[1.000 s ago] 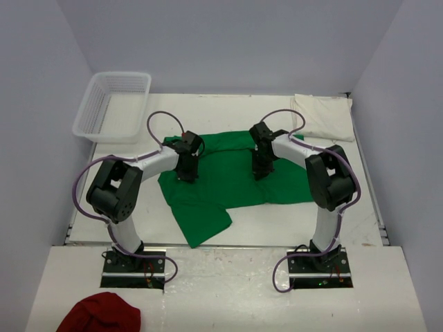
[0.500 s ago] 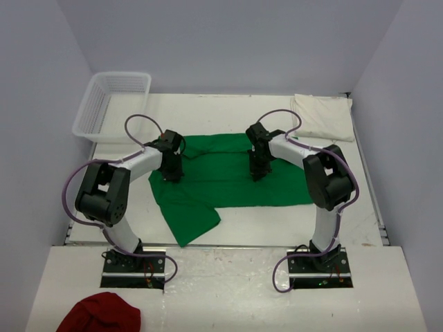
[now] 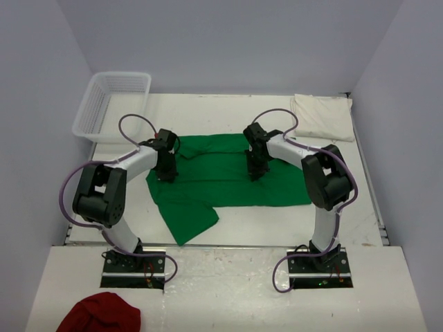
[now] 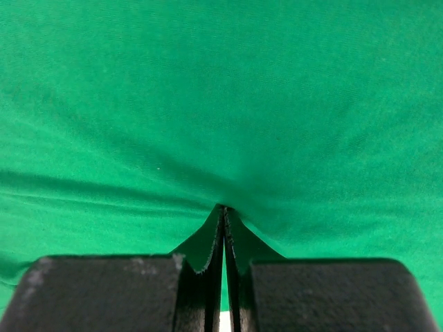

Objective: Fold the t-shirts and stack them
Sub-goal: Fold the flattened tshirt in 1/3 of the way

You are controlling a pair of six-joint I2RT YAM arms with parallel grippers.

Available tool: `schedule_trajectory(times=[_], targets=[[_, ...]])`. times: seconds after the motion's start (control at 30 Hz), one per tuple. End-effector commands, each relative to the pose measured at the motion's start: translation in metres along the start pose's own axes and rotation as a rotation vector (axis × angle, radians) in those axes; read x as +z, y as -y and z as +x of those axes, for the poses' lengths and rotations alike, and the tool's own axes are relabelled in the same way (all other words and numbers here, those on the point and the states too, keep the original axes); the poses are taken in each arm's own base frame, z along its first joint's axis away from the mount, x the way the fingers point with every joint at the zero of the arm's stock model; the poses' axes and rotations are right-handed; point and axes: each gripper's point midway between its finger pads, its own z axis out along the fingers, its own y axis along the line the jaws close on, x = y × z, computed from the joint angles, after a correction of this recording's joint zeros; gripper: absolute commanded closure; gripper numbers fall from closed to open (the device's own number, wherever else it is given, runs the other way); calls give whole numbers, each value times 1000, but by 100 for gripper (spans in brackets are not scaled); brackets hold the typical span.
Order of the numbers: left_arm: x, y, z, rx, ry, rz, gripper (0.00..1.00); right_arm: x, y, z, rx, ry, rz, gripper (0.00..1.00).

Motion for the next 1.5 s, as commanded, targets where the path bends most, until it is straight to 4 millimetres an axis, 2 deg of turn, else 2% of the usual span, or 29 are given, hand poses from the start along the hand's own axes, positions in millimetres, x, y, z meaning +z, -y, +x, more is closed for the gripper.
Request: schedule_trajectory(times=[0.0,0.07,0.17,0.2,0.23,0.27,0.3,0.37,0.4,0.43,0.47,0.5,0.53,0.57,0.6,0.67,0.73,0.87,1.07,1.2,1.47], targets=[[-23,-13,-6,32,61,-68,100,-16,-6,-23,-67,99,-20,100],[-39,-5,-16,29,125,-51,100,-26,-9,-32,-85,138,-25,98],[-61,9,-28,37,193,-15,100,-60,-22,-48,-104,225,-68,85],[-71,14,-36,38,220,-4,100,-82,-28,-56,-107,275,-93,79],[-77,19,-39,44,238,2,100,-94,-31,-58,-109,299,-105,77],[-83,22,-43,45,254,3,98,-104,-31,-59,-107,311,-108,75],[-91,26,-52,43,289,7,94,-124,-35,-65,-111,356,-127,71],[-93,29,-60,43,307,14,85,-141,-34,-64,-113,365,-131,68],[-97,36,-68,43,321,31,84,-152,-35,-67,-112,385,-135,66],[-88,39,-69,55,295,38,83,-167,-34,-66,-112,412,-141,66],[-86,44,-72,55,280,61,77,-176,-33,-65,-110,431,-145,66],[-87,58,-78,55,275,126,75,-182,-32,-62,-111,443,-155,64],[-77,65,-78,60,250,151,75,-192,-33,-61,-110,465,-174,63],[-75,70,-81,57,241,179,74,-212,-33,-59,-106,510,-197,62],[-77,80,-88,55,248,223,72,-221,-38,-54,-115,515,-235,61],[-68,89,-92,50,233,253,63,-248,-37,-48,-119,572,-268,61],[-65,102,-103,49,219,296,62,-266,-32,-41,-120,611,-276,59],[-48,109,-106,41,184,319,62,-276,-21,-33,-117,638,-256,58],[-30,111,-110,37,156,294,63,-270,-6,-23,-106,639,-234,58],[-25,101,-110,29,141,225,66,-259,1,-20,-91,620,-218,58],[-12,82,-107,35,130,117,66,-260,2,-21,-83,636,-227,58]])
